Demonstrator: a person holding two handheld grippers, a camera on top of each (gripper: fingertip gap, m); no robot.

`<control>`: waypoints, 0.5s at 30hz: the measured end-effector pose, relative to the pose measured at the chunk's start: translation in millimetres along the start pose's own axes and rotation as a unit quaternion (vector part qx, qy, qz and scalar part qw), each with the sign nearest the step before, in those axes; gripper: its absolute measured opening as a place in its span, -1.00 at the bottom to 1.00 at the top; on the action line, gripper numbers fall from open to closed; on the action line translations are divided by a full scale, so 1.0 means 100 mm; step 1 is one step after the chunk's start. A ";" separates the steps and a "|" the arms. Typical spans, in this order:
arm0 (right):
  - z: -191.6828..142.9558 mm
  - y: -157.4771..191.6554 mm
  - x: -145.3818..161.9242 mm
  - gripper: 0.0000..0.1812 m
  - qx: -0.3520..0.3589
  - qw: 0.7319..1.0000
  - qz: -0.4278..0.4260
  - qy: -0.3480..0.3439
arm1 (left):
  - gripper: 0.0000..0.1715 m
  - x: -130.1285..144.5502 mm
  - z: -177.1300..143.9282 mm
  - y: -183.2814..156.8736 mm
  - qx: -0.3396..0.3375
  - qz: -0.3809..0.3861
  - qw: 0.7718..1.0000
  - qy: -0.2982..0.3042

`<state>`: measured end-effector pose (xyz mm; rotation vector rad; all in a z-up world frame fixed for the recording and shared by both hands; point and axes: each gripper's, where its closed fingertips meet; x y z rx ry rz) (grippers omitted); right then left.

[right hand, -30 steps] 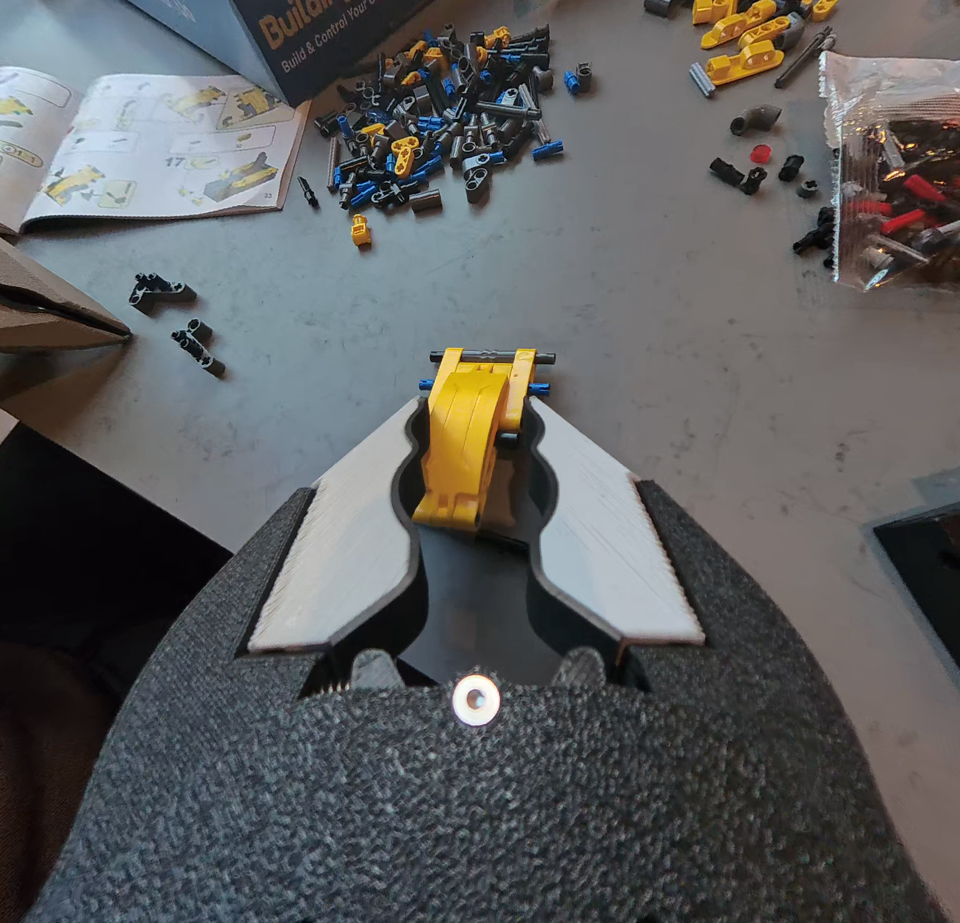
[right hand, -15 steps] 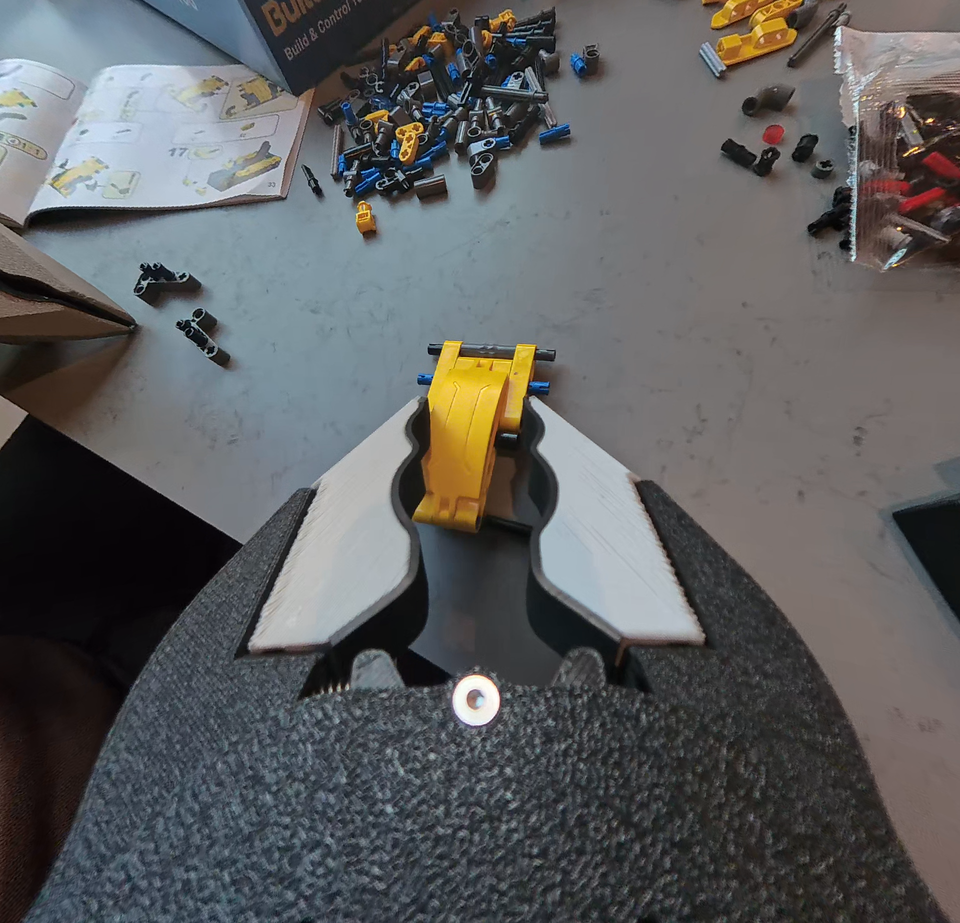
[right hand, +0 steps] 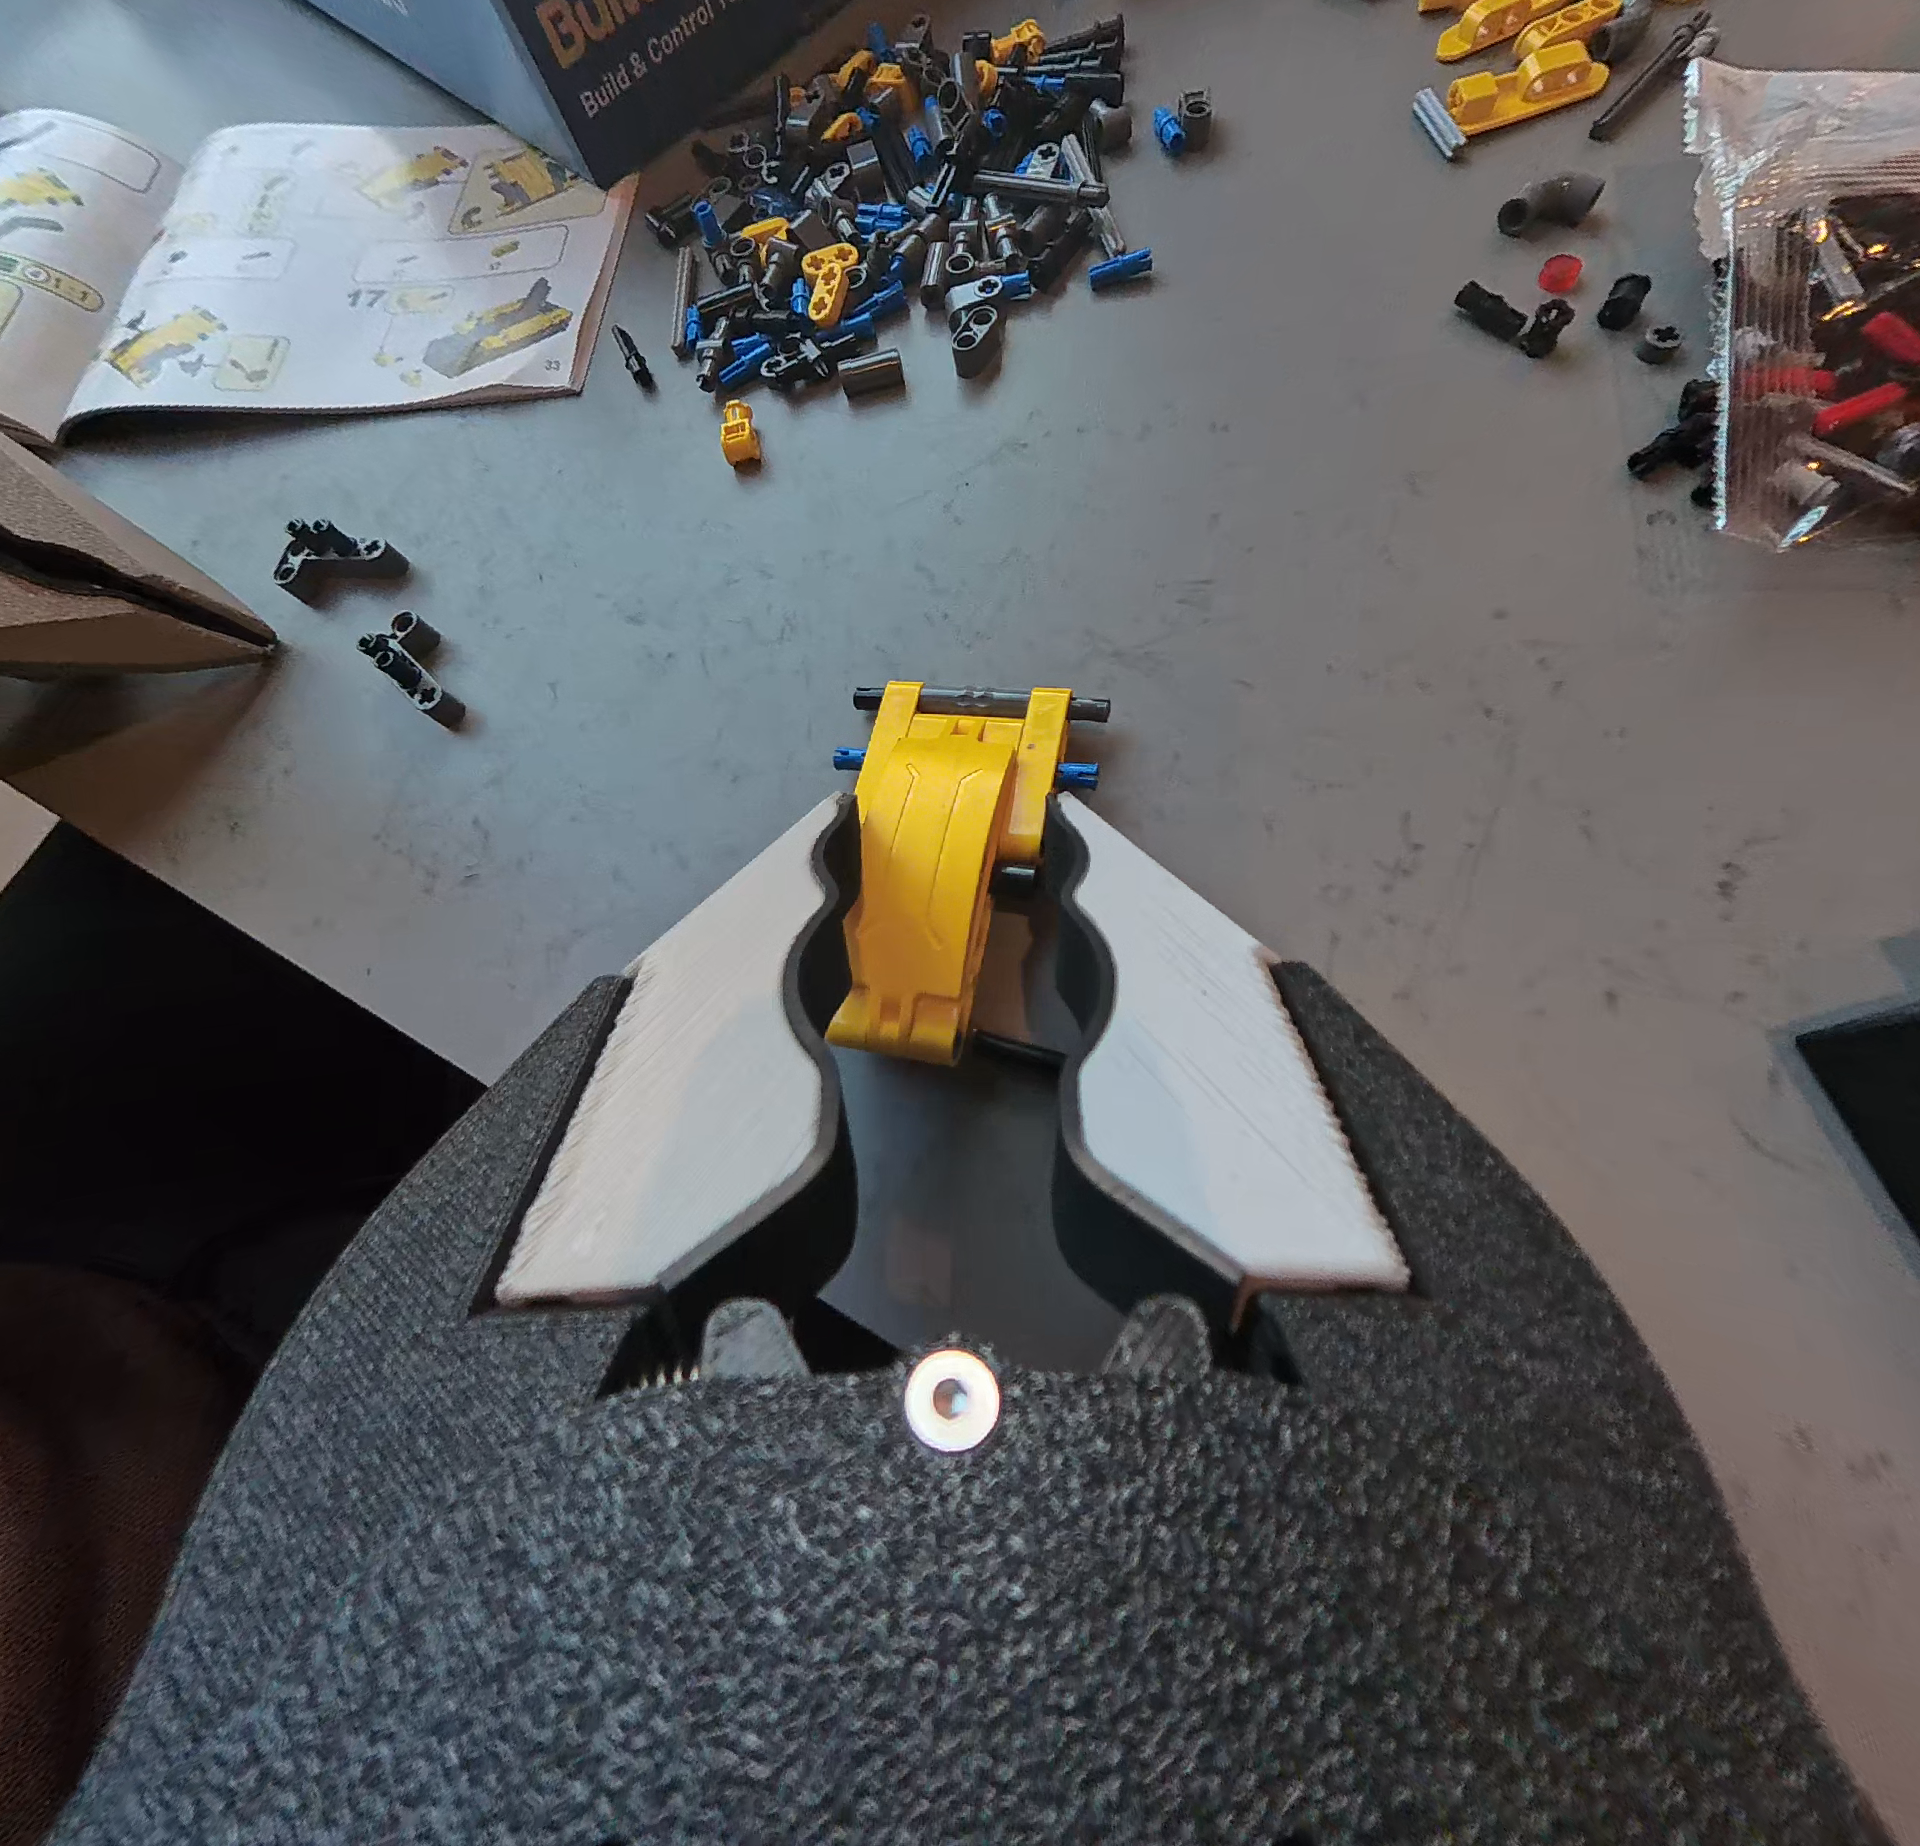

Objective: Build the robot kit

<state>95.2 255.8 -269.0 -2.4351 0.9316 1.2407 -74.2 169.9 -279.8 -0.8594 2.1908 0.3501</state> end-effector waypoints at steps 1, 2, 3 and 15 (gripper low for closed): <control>0.00 0.00 0.00 -0.62 -0.001 1.000 -0.001 0.001 | -1.00 0.00 0.00 0.00 0.000 0.000 1.000 0.000; 0.00 0.01 0.01 -0.62 -0.001 1.000 -0.002 0.002 | -1.00 0.00 0.00 0.00 0.000 0.000 1.000 0.000; 0.00 0.01 0.01 -0.62 -0.001 1.000 -0.002 0.002 | -1.00 0.00 0.00 0.00 0.000 0.000 1.000 0.000; 0.00 0.01 0.01 -0.62 -0.004 1.000 0.002 0.001 | -1.00 0.00 0.00 0.00 0.001 -0.001 1.000 0.000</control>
Point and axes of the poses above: each gripper's, where its closed fingertips meet, z out along the fingers, x out of its underside, y = z × x across the jaws, and after that the axes turned 8 degrees about -z, right-handed
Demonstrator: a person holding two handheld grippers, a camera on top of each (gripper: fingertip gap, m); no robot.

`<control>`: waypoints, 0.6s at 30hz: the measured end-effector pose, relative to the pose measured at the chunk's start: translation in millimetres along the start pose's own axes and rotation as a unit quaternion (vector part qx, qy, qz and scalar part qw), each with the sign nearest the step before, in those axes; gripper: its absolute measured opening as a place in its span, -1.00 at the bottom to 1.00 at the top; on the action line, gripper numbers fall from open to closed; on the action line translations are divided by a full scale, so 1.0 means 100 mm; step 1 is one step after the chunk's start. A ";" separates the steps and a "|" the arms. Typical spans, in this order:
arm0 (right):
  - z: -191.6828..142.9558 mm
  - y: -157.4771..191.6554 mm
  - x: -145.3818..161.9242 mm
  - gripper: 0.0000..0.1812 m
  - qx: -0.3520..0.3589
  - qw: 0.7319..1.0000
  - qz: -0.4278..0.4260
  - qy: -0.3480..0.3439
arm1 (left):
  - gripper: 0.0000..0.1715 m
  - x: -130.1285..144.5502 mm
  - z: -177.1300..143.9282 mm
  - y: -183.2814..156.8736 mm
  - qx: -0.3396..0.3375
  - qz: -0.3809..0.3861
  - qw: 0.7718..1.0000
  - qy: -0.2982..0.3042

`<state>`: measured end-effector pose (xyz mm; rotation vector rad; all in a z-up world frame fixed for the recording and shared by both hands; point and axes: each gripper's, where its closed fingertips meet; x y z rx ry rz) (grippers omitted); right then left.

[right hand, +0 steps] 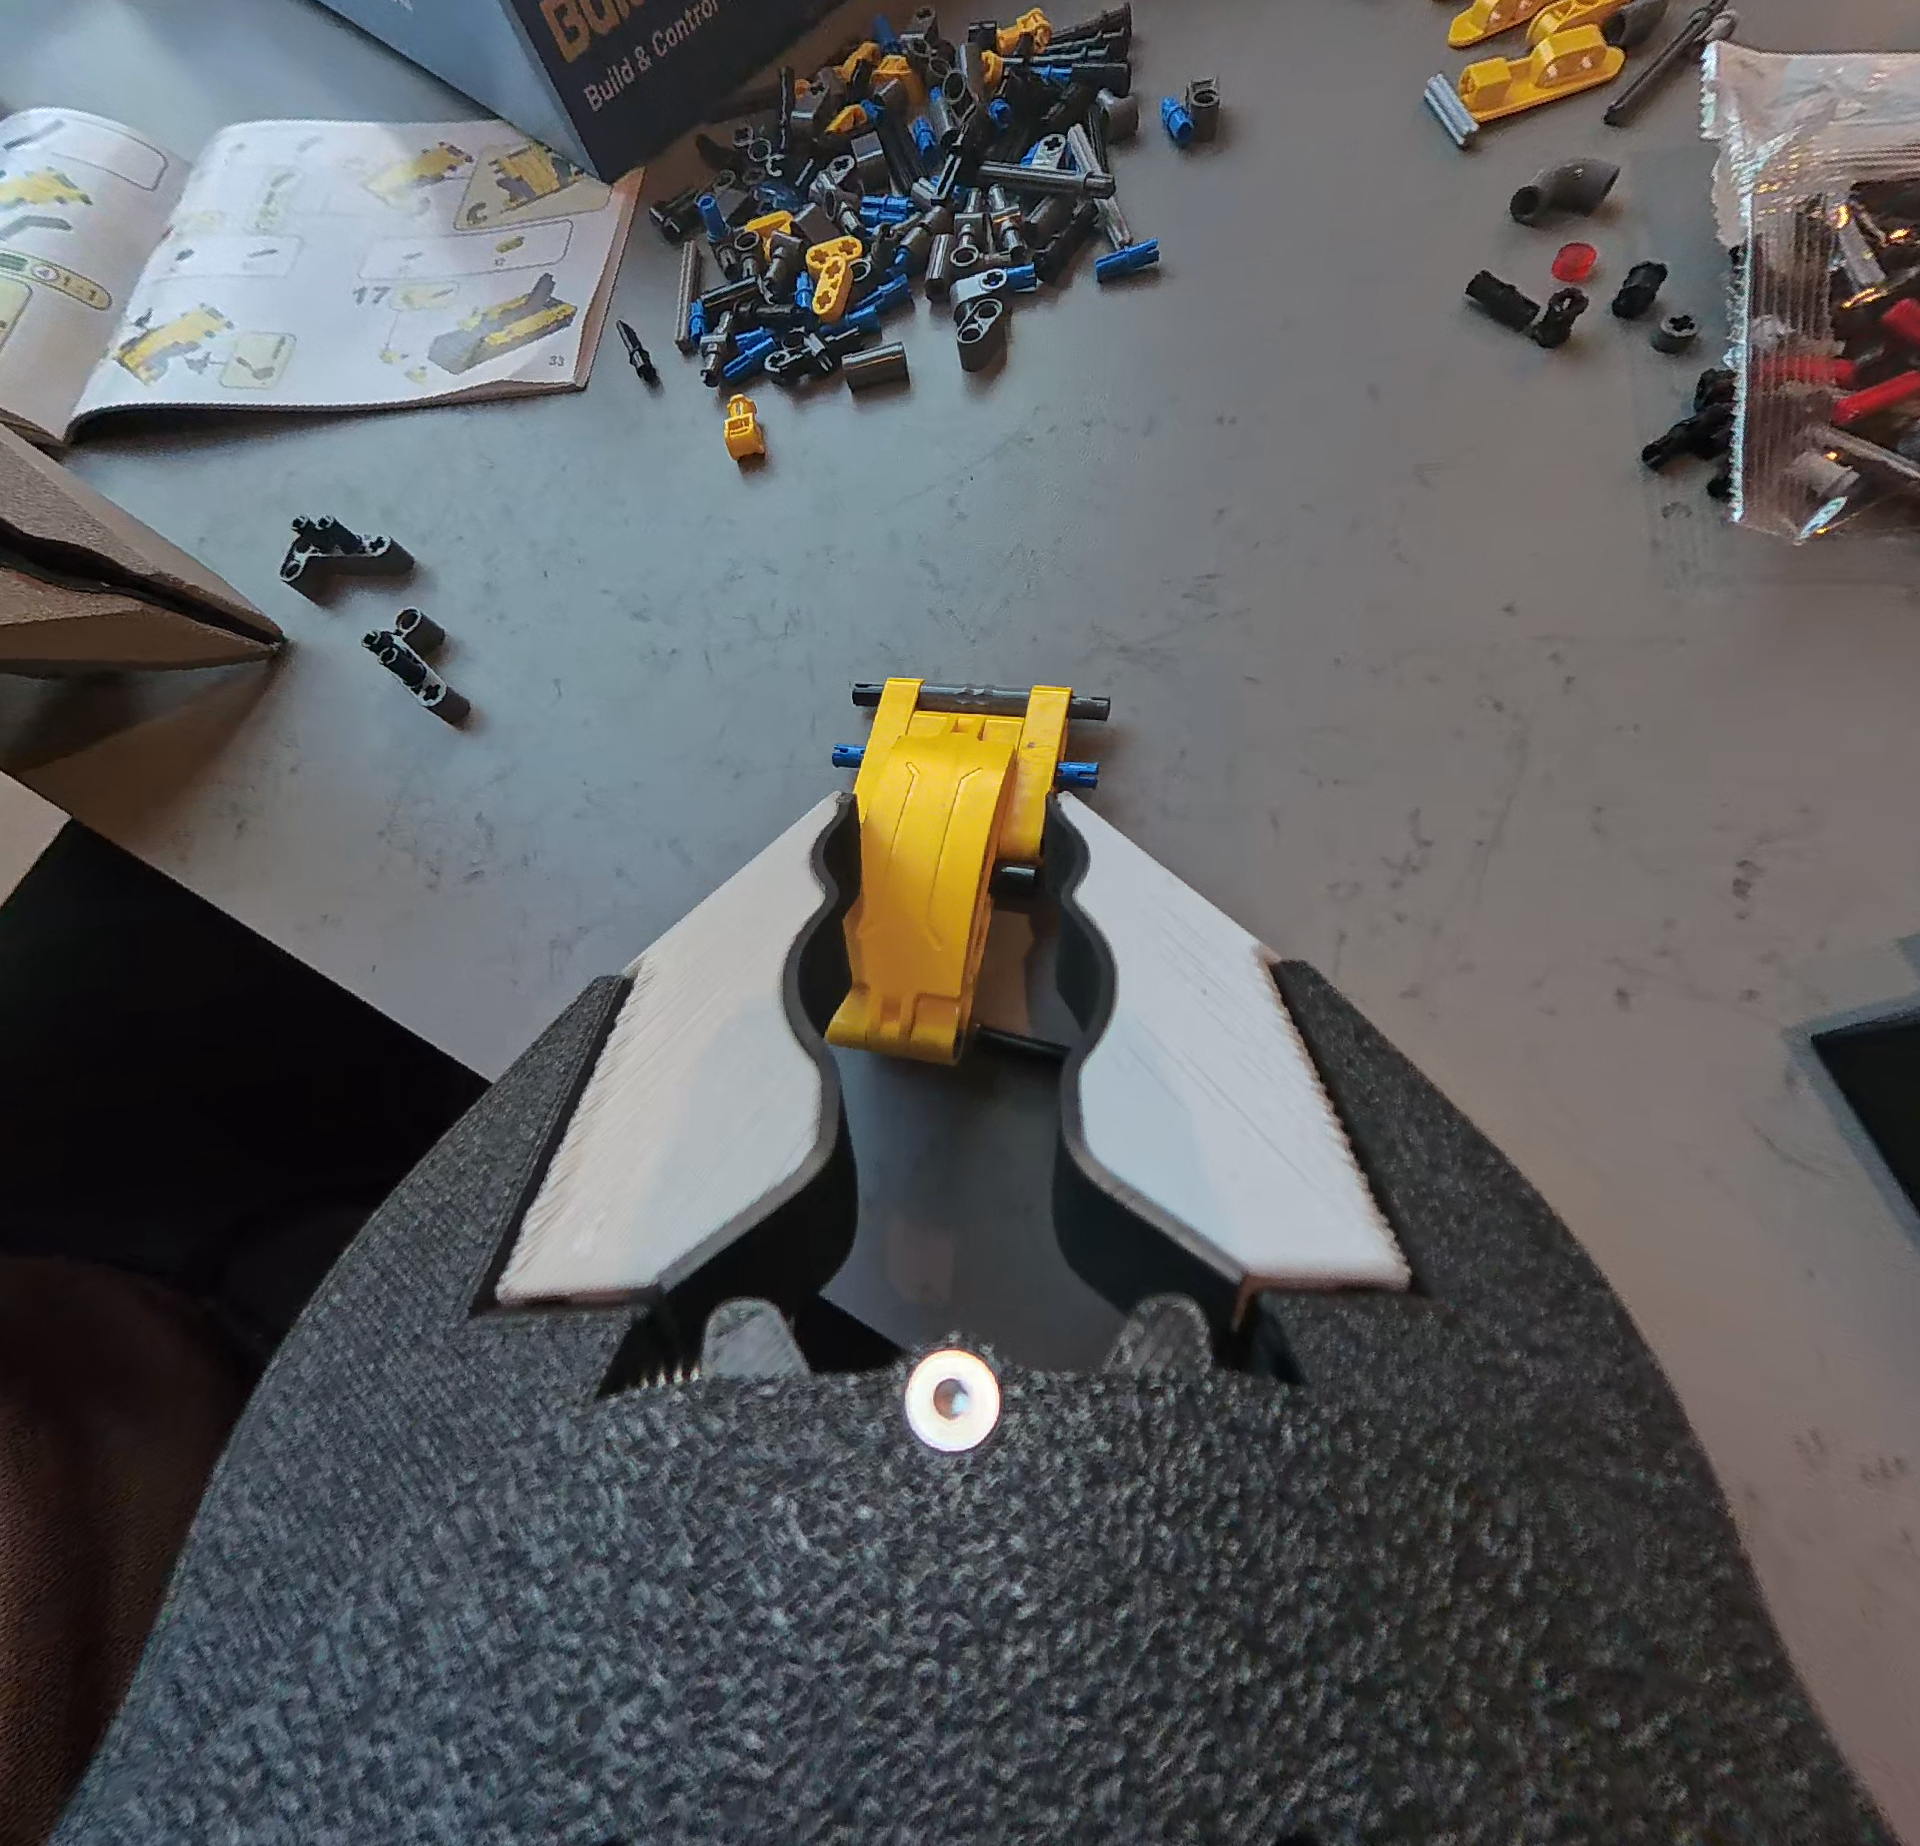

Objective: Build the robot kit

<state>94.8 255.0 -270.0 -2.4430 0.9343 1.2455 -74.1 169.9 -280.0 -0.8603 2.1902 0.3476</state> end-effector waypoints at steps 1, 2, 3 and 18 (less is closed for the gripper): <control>0.00 0.00 0.00 -0.62 0.000 1.000 0.000 0.000 | -1.00 0.00 0.00 0.00 0.000 0.000 1.000 0.000; 0.00 0.00 0.00 -0.62 0.000 1.000 0.000 0.000 | -1.00 0.00 0.00 0.00 0.000 0.000 1.000 0.000; 0.00 0.00 0.00 -0.62 0.000 1.000 -0.001 0.000 | -1.00 0.00 0.00 0.00 0.000 0.000 1.000 0.000; -0.09 -0.03 -0.11 -0.57 0.006 0.999 -0.015 -0.031 | -1.00 0.00 0.00 0.01 0.001 -0.005 1.000 0.000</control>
Point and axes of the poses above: each gripper's, where its closed fingertips meet, z out along the fingers, x out of its underside, y = z × x across the jaws, and after that the axes turned 8 degrees about -z, right-handed
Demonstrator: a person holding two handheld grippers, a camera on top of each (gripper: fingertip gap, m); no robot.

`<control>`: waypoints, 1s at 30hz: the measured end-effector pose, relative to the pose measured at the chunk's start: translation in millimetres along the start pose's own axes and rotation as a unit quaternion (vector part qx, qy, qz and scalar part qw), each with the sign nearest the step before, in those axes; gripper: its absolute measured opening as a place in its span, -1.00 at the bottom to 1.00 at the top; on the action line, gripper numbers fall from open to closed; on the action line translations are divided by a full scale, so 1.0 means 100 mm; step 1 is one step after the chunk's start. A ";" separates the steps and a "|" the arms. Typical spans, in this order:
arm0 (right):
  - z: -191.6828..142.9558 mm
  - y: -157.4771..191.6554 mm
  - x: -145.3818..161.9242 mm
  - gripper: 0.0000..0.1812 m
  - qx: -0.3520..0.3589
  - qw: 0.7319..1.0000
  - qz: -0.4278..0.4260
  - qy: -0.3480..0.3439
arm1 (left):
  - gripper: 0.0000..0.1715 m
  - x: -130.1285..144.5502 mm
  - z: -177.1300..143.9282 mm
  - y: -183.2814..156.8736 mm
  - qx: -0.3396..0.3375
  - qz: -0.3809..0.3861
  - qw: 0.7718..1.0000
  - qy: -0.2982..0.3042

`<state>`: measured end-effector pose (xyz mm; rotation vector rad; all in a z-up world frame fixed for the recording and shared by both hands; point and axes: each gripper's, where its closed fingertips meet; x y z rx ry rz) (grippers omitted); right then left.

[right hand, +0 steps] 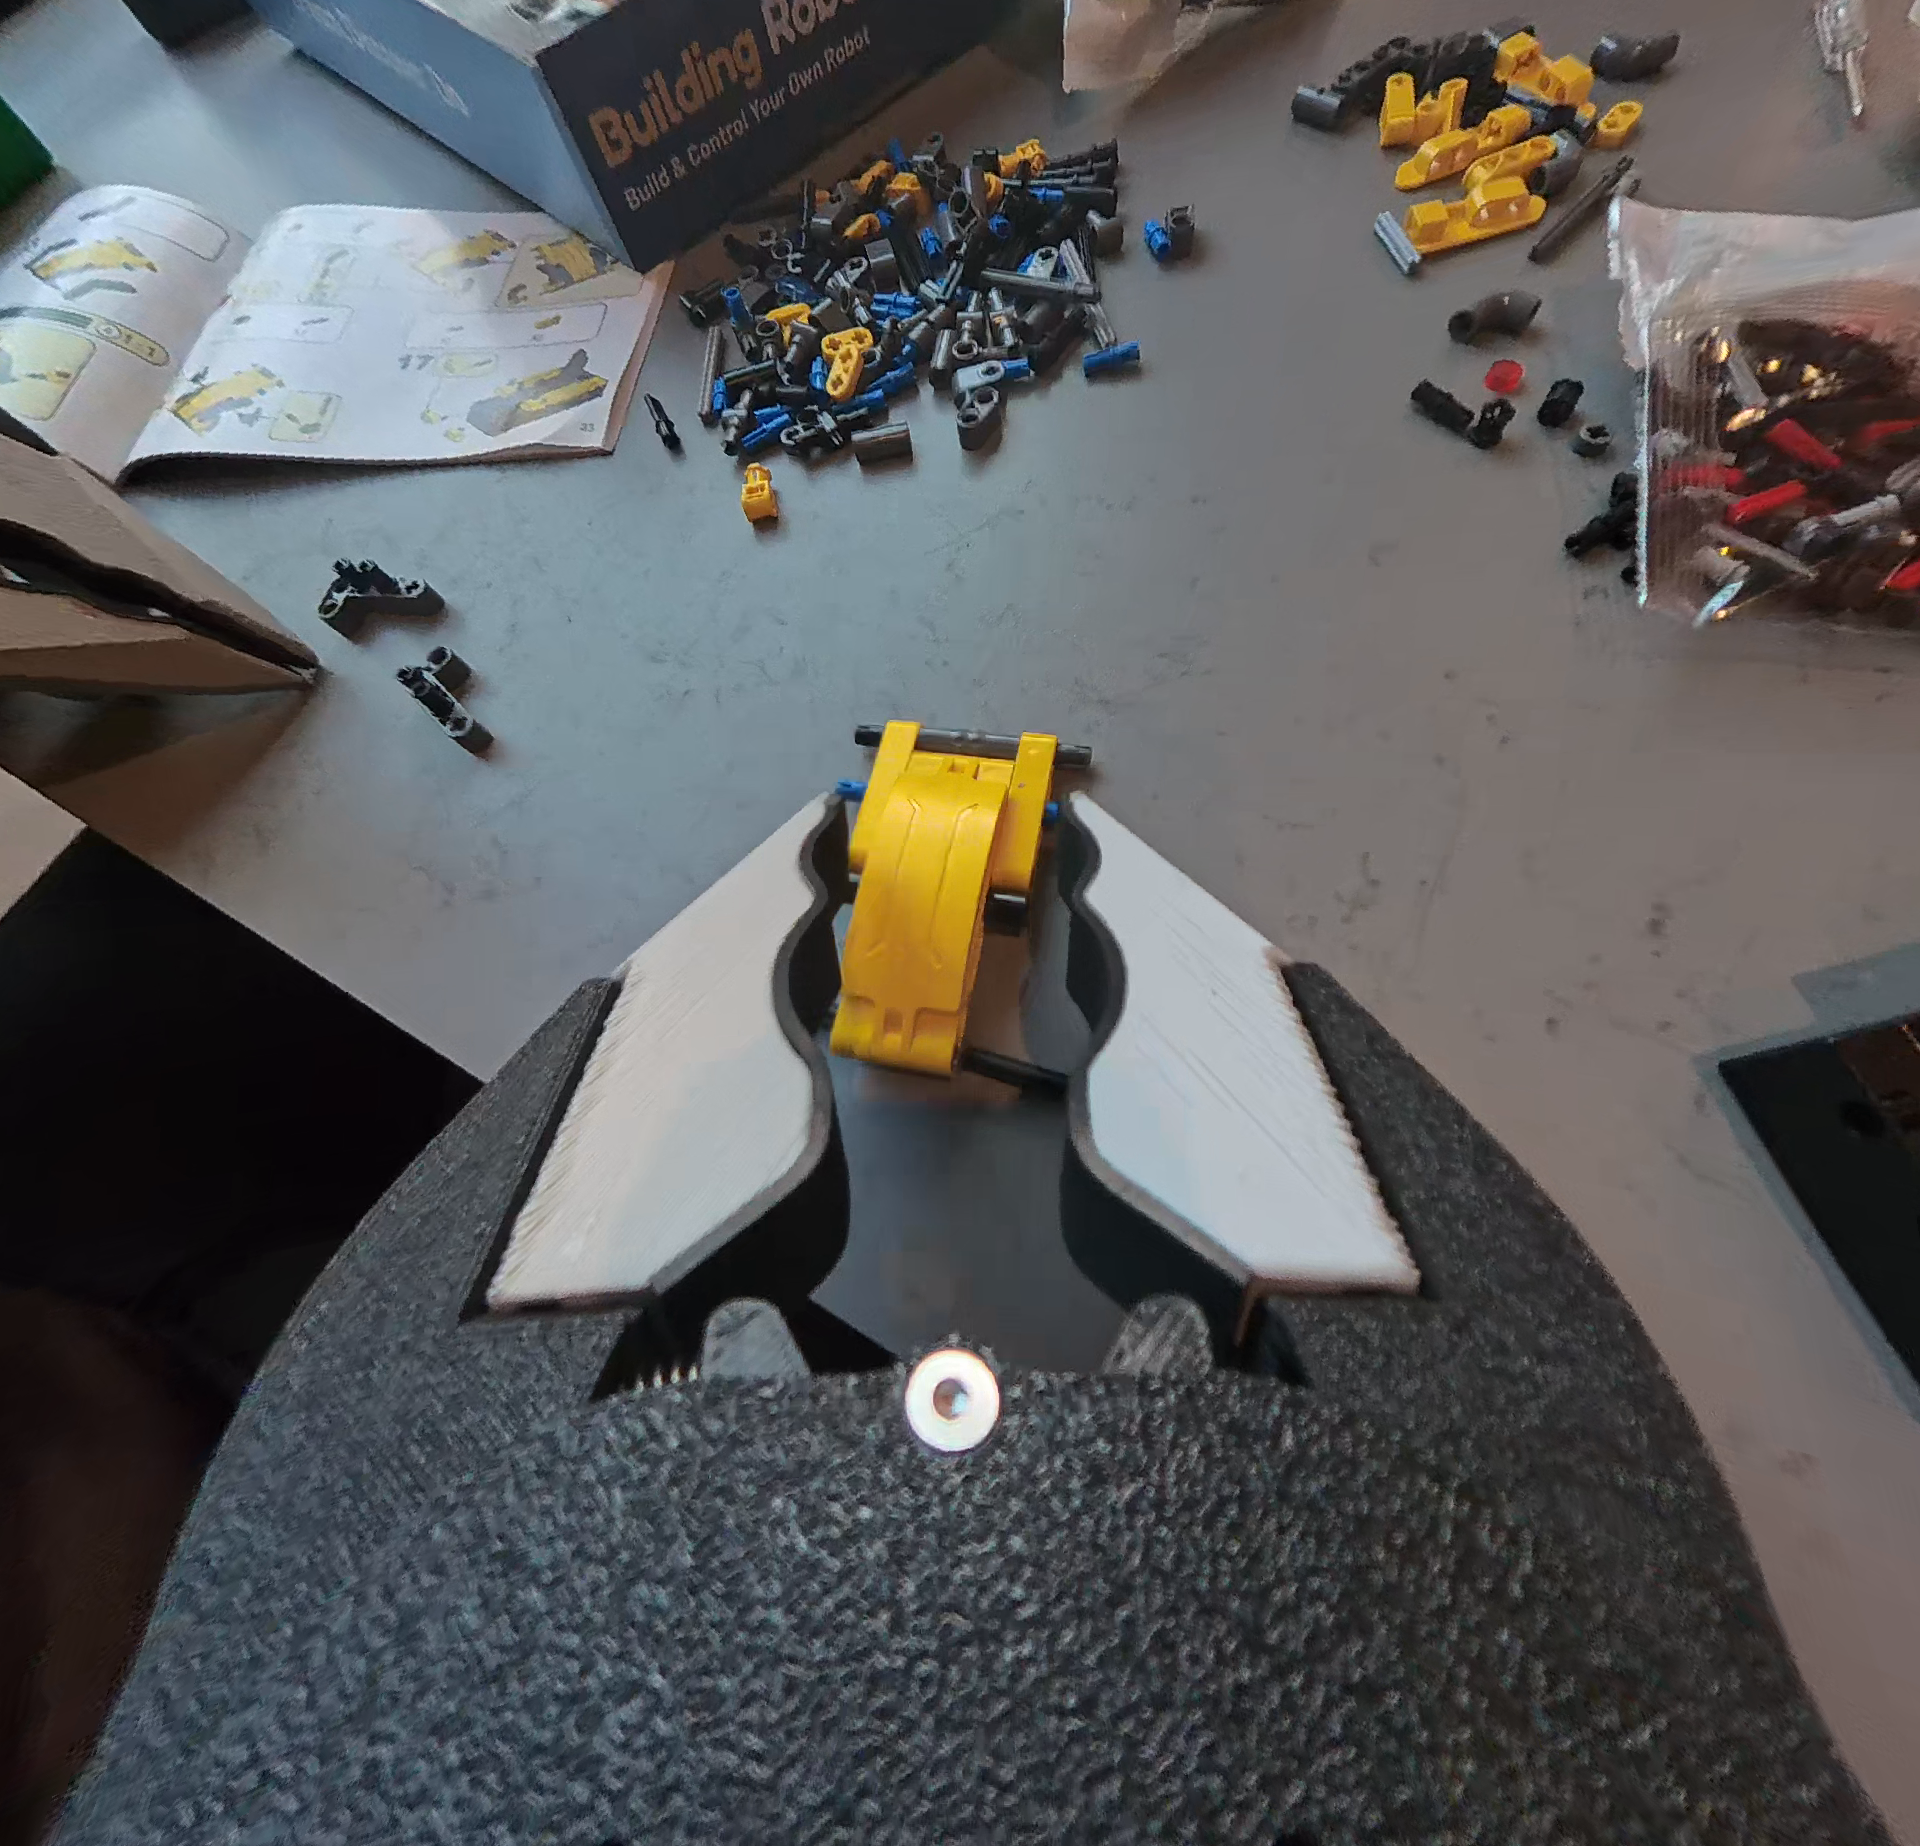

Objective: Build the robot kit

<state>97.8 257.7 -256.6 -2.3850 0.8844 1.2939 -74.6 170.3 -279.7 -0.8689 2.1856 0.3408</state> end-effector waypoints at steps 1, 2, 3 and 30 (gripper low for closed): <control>-0.02 0.02 -0.06 -0.57 -0.001 1.000 -0.008 -0.013 | -1.00 0.00 0.00 0.01 -0.001 -0.003 1.000 0.000; -0.04 0.06 -0.14 -0.55 -0.003 0.999 -0.020 -0.028 | -0.99 0.00 0.00 0.02 0.000 -0.011 1.000 0.000; -0.07 0.12 -0.23 -0.55 -0.006 0.998 -0.036 -0.044 | -0.97 0.00 0.00 0.02 0.005 -0.023 1.000 0.001; 0.63 1.39 -0.07 -0.92 -0.228 0.935 -0.237 0.134 | -1.00 0.02 -0.01 -0.02 0.026 -0.033 0.999 0.004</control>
Point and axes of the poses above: each gripper's, where its closed fingertips meet, z out along the fingers, x out of its underside, y = z × x across the jaws, and after that the axes turned 8 degrees about -z, right-handed
